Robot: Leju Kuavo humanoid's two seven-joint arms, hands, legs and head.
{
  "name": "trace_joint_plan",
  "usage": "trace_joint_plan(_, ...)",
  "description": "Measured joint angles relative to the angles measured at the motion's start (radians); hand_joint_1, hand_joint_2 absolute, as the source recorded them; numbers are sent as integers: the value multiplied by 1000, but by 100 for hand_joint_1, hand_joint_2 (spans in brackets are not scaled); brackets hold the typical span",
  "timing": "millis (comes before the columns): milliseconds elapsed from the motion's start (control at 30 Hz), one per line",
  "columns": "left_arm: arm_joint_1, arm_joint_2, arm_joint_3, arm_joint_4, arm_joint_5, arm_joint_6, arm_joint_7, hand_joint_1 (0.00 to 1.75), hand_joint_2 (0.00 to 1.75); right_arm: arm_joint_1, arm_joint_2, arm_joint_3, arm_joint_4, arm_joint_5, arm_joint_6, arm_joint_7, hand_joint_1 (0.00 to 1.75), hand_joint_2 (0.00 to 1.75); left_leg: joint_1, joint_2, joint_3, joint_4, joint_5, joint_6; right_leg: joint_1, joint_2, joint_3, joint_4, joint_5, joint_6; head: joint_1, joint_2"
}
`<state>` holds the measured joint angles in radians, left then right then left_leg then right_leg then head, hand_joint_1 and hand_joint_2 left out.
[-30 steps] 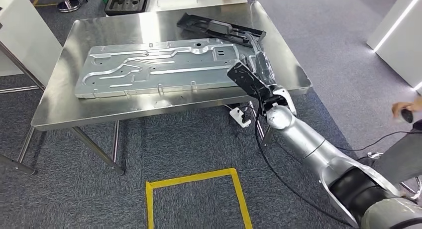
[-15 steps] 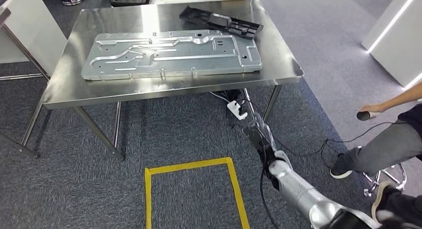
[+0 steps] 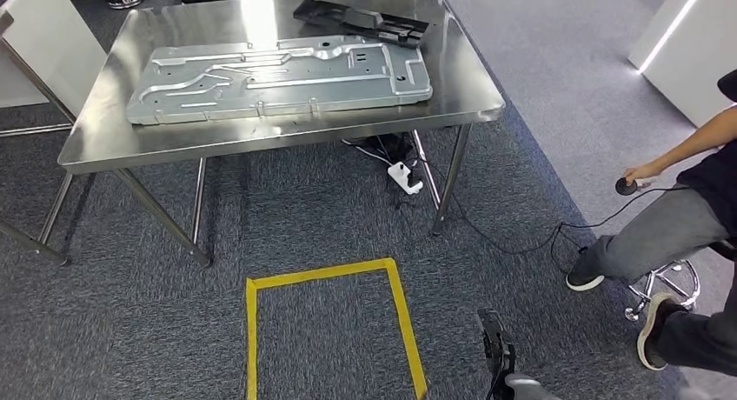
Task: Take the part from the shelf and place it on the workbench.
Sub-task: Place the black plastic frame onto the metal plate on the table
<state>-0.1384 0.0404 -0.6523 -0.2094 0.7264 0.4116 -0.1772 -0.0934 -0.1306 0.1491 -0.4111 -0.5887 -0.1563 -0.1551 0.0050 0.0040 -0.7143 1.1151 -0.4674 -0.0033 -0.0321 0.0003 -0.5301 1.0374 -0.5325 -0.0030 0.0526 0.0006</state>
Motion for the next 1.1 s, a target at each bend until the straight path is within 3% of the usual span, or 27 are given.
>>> trace_joint_plan(67, 1, -1, 0, 0, 1, -1, 5, 0, 0, 2, 10, -10, 31, -4, 1, 23, 0, 175, 1, 0, -40, 127, -85, -6, 3, 0, -15, 0, 12, -6, -1, 0)
trace_joint_plan(100, 2, -1, 0, 0, 2, -2, 6, 0, 0, 4, 15, -14, 45, -4, 1, 29, 0, 175, 1, 0, -52, 180, -108, -7, 6, 0, -21, 1, 18, -8, -1, 0)
trace_joint_plan(133, 2, -1, 0, 0, 2, -2, 6, 0, 0, 5, 20, -18, 58, -4, 1, 31, 0, 175, 1, 0, -49, 203, -113, -4, 9, -1, -26, 1, 23, -8, -1, 0)
trace_joint_plan(167, 3, -1, 0, 0, 2, -2, 6, 0, 44, 7, 24, -21, 70, -4, 1, 33, 0, 175, -1, -1, -25, 187, -99, 1, 13, -1, -30, 1, 27, -9, -1, 0)
trace_joint_plan(200, 4, -1, 0, 0, 2, -2, 6, 0, 87, 7, 28, -25, 81, -4, 1, 33, 0, 175, -3, -2, 16, 135, -73, 11, 17, 0, -31, 1, 29, -9, -1, 0)
trace_joint_plan(233, 3, -1, 0, 0, 2, -2, 6, 0, 131, 7, 32, -28, 89, -4, 1, 33, 0, 175, -6, -4, 63, 62, -51, 23, 20, 0, -33, 1, 31, -10, -1, 0)
trace_joint_plan(267, 3, -1, 0, 0, 2, -2, 6, 0, 175, 6, 35, -30, 97, -4, 0, 34, 0, 175, -7, -5, 108, -7, -38, 29, 25, 0, -34, 2, 31, -10, -1, 0)
trace_joint_plan(300, 2, -1, 0, 0, 2, -1, 9, 0, 175, 5, 38, -32, 104, -2, -1, 36, 0, 175, -7, -7, 139, -58, -34, 24, 28, 1, -36, 3, 32, -10, 0, 0)
trace_joint_plan(367, 3, -1, 0, 0, 1, 5, 23, 0, 175, 3, 42, -34, 118, 12, -10, 50, 0, 175, -4, -9, 161, -96, -41, 7, 33, 0, -40, 4, 33, -10, 2, 0)
trace_joint_plan(400, 5, -1, 0, 0, 2, 9, 33, 0, 131, 3, 46, -35, 124, 24, -14, 60, 0, 131, -4, -10, 161, -97, -41, 3, 32, 1, -41, 4, 35, -9, 3, 0)
trace_joint_plan(500, 10, -1, 0, 0, 10, 19, 47, 0, 0, 5, 58, -35, 140, 56, -13, 74, 0, 0, -4, -9, 162, -96, -41, 7, 31, 1, -39, 2, 36, -8, 3, 0)
trace_joint_plan(667, 10, -1, 0, 0, 11, 13, 39, 0, 0, 4, 73, -35, 155, 71, 19, 12, 0, 0, -6, -9, 162, -94, -42, 9, 30, 1, -38, 1, 38, -5, 3, 0)
trace_joint_plan(833, 12, -1, 0, 0, 4, 21, 65, 0, 0, 3, 82, -34, 166, 138, 45, -1, 0, 0, -13, -9, 158, -89, -44, 34, 23, 1, -36, -5, 43, 5, 3, 0)
trace_joint_plan(933, 15, -2, 0, 0, 2, 26, 80, 0, 0, -1, 85, -33, 169, 172, 49, 13, 0, 0, -5, -11, 181, -135, -23, 49, 26, -1, -27, -10, 38, 15, 3, 0)
trace_joint_plan(967, 16, -4, 0, 0, 2, 27, 85, 0, 0, -3, 85, -33, 169, 179, 49, 18, 0, 0, 0, -12, 193, -155, -12, 53, 27, -1, -35, 13, 21, 19, 4, 0)
trace_joint_plan(1033, 17, -7, 0, 0, 5, 30, 94, 0, 0, -7, 86, -33, 171, 193, 50, 29, 0, 0, 6, -17, 203, -173, -1, 57, 22, 0, -82, 116, -35, 27, 7, 0)
trace_joint_plan(1100, 22, -9, 0, 0, 9, 27, 102, 0, 0, -8, 86, -30, 172, 204, 52, 40, 0, 0, 12, -28, 201, -170, -1, 52, 10, 1, -130, 212, -64, 40, 7, 0)
